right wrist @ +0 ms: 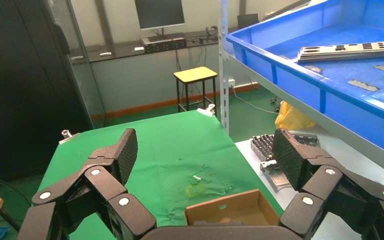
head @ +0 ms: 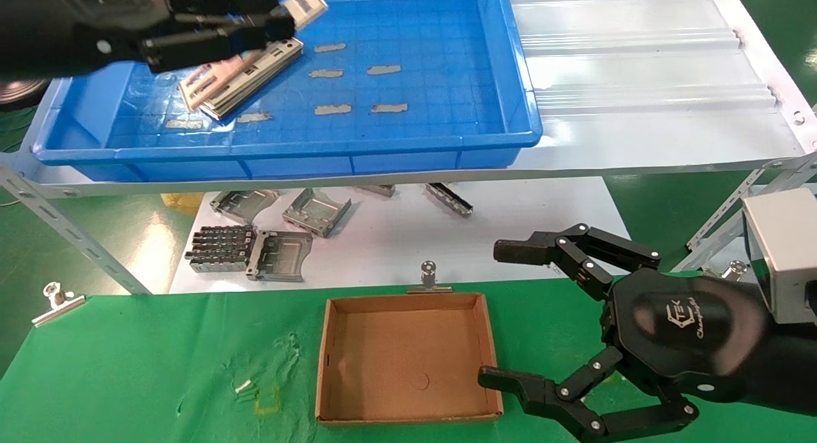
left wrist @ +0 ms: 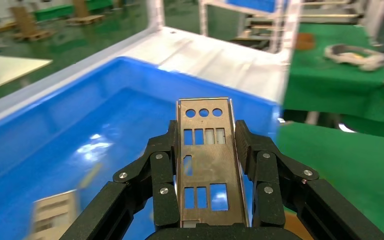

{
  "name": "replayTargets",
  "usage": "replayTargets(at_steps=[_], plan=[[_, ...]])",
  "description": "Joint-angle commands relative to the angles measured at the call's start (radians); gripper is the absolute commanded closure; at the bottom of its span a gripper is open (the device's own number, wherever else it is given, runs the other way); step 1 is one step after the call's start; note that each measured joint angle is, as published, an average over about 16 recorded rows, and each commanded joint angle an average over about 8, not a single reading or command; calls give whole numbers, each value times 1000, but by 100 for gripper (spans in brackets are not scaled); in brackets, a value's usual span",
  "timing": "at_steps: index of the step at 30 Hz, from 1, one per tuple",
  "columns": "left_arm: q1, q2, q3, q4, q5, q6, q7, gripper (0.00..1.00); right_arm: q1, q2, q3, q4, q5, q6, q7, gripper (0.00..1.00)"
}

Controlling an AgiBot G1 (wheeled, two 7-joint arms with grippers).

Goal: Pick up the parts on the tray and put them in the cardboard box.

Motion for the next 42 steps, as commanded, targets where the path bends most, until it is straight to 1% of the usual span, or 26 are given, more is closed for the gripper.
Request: replayTargets(at_steps=[1,4,8,10,12,15,22,26,34,35,36,42], plan=[[17,-2,-6,-21,-9,40,0,100,0,0,0,0,0,0,0,0],[124,-58,42,-244,-118,43,-55,100,0,0,0,0,0,0,0,0],[264,-161,130,-560,-267,29,-118,100,0,0,0,0,0,0,0,0],[314,-192,170,-662,-300,14,-122,100,0,0,0,0,0,0,0,0],[350,-198,204,-716,-290,-8,-100,100,0,0,0,0,0,0,0,0],[393,-164,246,-731,-224,-61,-39,100,0,0,0,0,0,0,0,0],[471,-25,321,-665,-51,-219,106,100,0,0,0,0,0,0,0,0],[493,48,344,-608,3,-284,164,100,0,0,0,0,0,0,0,0],[496,156,372,-490,60,-357,214,100,0,0,0,0,0,0,0,0],[495,167,375,-475,66,-363,220,96,0,0,0,0,0,0,0,0],[493,178,378,-460,71,-369,227,86,0,0,0,0,0,0,0,0],[478,230,386,-379,89,-391,264,11,0,0,0,0,0,0,0,0]])
